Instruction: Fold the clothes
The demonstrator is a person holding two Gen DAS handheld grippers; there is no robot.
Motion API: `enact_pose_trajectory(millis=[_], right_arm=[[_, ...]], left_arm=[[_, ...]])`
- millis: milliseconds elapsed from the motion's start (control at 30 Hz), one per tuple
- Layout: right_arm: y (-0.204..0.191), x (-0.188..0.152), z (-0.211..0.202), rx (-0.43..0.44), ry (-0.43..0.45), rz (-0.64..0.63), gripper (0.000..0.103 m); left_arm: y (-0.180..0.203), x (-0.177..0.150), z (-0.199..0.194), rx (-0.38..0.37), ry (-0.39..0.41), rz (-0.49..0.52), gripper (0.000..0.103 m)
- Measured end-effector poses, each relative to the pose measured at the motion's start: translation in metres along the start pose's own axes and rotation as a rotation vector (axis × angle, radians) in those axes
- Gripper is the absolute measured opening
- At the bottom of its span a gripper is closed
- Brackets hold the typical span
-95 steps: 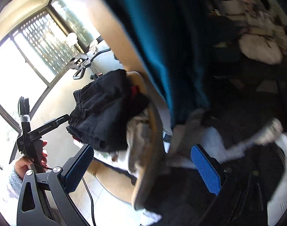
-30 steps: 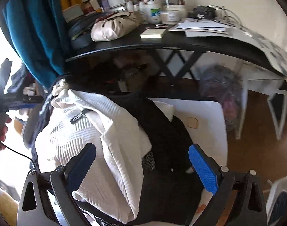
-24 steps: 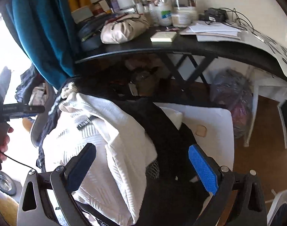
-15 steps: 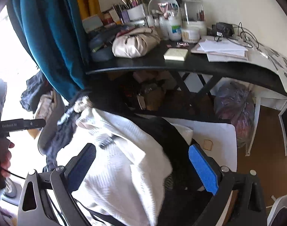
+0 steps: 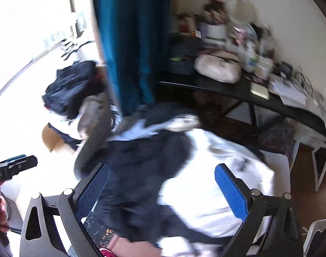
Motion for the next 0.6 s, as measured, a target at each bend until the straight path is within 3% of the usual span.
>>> enact_pose_trajectory(millis=[100,167,233,333,433,600], right_arm=[[-0.098,-0.009,-0.013,0.015,-0.008,-0.045,0.100],[-0.168,-0.011,-0.017,0.013,-0.017,-0.152,0.100],[-0.232,-0.007,-0.020,-0.024,-0.008,-0.239,0.100],[-0.295,-0.001,-0.025,0.009,0.014,-0.255,0.100],[-0.339,0.004,-0.021,0.029,0.020,-0.258,0.100],[-0.376,0.015,-0.001,0.039,0.000,-0.215,0.100]], left_arm=[[-0.093,-0.011,-0.044,0.083,0.041,-0.050,0.085],[-0.148,-0.019,-0.074,0.113,0.071,-0.103,0.085],[-0.192,-0.023,-0.096,0.130,0.091,-0.153,0.085],[-0.242,-0.030,-0.116,0.180,0.094,-0.202,0.085],[-0.275,-0.035,-0.121,0.215,0.072,-0.220,0.085],[-0.311,-0.026,-0.111,0.208,0.021,-0.228,0.085]])
Point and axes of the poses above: each gripper's, at about its wrist camera, not at the fingertips, and z roughly the way its jaws point, y to its right, x to its top, the point moved 6 cm from there along z, roughly the way its jaws point, and after that the axes turned 14 degrees about -y, right-handed, at the moved point
